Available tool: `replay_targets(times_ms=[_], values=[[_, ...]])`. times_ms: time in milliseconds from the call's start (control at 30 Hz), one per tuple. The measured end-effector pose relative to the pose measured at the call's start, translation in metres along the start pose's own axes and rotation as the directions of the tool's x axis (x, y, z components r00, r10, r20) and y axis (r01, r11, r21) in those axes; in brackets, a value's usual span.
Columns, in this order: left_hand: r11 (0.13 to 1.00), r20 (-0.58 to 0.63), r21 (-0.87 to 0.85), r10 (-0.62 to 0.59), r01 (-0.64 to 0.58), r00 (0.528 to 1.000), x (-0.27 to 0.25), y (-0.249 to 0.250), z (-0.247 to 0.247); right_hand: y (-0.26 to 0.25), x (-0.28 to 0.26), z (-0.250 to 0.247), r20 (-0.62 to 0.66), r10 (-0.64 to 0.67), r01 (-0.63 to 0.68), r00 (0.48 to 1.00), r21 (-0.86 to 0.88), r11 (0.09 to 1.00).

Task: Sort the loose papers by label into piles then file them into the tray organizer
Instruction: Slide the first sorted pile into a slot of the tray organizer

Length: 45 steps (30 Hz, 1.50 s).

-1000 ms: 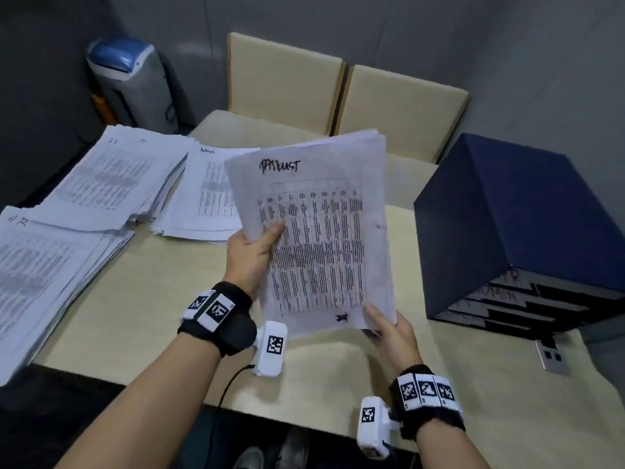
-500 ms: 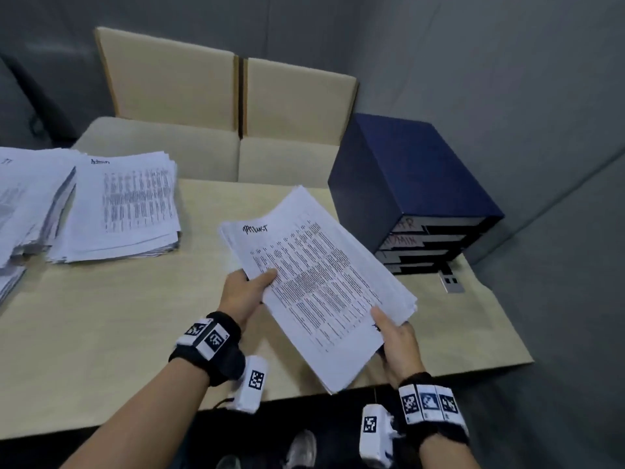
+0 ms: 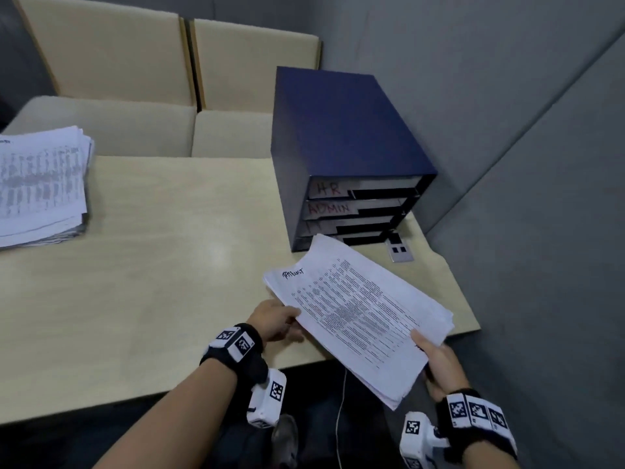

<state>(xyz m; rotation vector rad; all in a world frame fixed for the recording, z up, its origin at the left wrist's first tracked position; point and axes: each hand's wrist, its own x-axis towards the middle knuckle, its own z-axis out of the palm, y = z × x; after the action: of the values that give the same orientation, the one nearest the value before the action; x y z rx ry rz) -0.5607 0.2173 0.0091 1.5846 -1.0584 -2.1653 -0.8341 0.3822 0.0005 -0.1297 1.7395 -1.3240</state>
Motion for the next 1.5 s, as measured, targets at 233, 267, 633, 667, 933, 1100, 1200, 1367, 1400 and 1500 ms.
replay_targets(times_ms=[233, 267, 633, 667, 933, 1100, 1200, 1367, 1400, 1500], values=[[0.988, -0.044, -0.156, 0.005, -0.012, 0.999, 0.016, 0.014, 0.061, -0.015, 0.043, -0.022, -0.053, -0.016, 0.024, 0.998, 0.157, 0.987], [0.988, -0.042, -0.157, -0.002, -0.004, 0.999, 0.018, 0.016, 0.063, -0.015, 0.048, -0.023, -0.051, -0.005, 0.015, 0.999, 0.187, 0.982], [0.977, -0.078, -0.054, 0.2, -0.204, 0.977, 0.034, 0.023, 0.089, 0.01, 0.063, -0.038, -0.031, 0.187, -0.158, 0.982, 0.409, 0.899], [0.971, -0.082, -0.033, 0.232, -0.236, 0.969, 0.033, 0.025, 0.09, 0.013, 0.063, -0.039, -0.017, 0.188, -0.163, 0.982, 0.43, 0.888], [0.985, -0.221, -0.056, 0.149, -0.165, 0.964, 0.052, 0.024, 0.081, 0.018, 0.064, -0.033, -0.018, 0.158, -0.136, 0.987, 0.423, 0.896], [0.997, -0.253, -0.043, 0.058, -0.071, 0.966, 0.056, 0.014, 0.058, 0.007, 0.063, -0.021, -0.021, 0.003, 0.007, 1.0, 0.466, 0.885], [0.998, -0.28, -0.033, 0.034, -0.045, 0.959, 0.053, -0.004, 0.033, 0.003, 0.07, -0.018, -0.046, -0.002, 0.024, 0.999, 0.476, 0.879], [0.999, -0.309, -0.026, 0.025, -0.035, 0.951, 0.039, -0.023, 0.005, -0.008, 0.084, -0.022, -0.06, 0.026, 0.01, 0.998, 0.533, 0.846], [0.999, -0.309, -0.037, 0.025, -0.038, 0.951, 0.037, -0.024, 0.002, -0.009, 0.087, -0.02, -0.049, 0.026, 0.004, 0.998, 0.532, 0.847], [0.998, -0.318, -0.045, 0.023, -0.039, 0.948, 0.036, -0.027, -0.001, -0.01, 0.086, -0.003, 0.011, 0.023, -0.025, 1.0, 0.529, 0.848]])
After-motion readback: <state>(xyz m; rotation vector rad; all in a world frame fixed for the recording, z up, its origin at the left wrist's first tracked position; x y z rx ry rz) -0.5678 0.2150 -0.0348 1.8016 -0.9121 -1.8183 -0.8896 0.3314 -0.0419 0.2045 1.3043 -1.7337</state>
